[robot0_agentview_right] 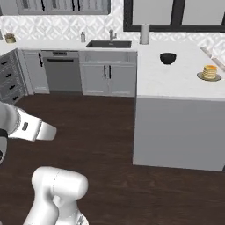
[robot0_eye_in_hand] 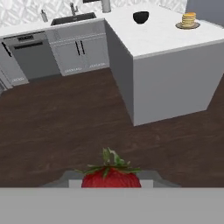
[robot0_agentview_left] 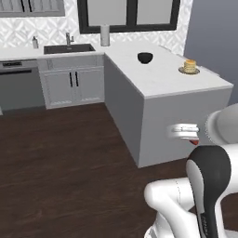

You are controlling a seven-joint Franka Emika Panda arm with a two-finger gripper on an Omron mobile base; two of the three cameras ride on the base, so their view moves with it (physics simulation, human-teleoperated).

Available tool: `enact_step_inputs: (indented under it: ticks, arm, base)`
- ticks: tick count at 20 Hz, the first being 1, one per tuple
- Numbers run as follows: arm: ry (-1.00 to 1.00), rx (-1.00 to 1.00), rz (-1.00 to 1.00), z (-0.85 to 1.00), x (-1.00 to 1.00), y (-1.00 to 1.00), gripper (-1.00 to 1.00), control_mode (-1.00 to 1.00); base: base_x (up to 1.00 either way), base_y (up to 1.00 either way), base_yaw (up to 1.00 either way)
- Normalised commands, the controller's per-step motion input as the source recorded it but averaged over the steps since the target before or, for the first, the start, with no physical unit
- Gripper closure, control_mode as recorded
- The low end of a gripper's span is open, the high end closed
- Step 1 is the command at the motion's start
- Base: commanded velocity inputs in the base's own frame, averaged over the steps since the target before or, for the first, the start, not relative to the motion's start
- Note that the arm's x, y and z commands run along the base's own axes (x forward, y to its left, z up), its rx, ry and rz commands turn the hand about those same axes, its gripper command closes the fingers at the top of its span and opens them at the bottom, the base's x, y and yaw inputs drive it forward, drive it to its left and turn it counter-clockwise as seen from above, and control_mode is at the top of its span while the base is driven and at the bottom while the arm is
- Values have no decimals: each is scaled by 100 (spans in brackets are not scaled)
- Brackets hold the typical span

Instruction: Take the strawberry from the fridge and place it on top of the pancake, located on the dining counter.

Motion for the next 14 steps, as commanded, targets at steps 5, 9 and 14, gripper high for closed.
enact_step_inputs:
  ticks: [5,9,14]
  arm:
    - [0,0,0,0,0,0,100,100]
    - [0,0,0,0,0,0,100,100]
    - [0,0,0,0,0,0,100,100]
  base:
    - [87,-99,17]
    - [54,-100,19]
    - [57,-100,17]
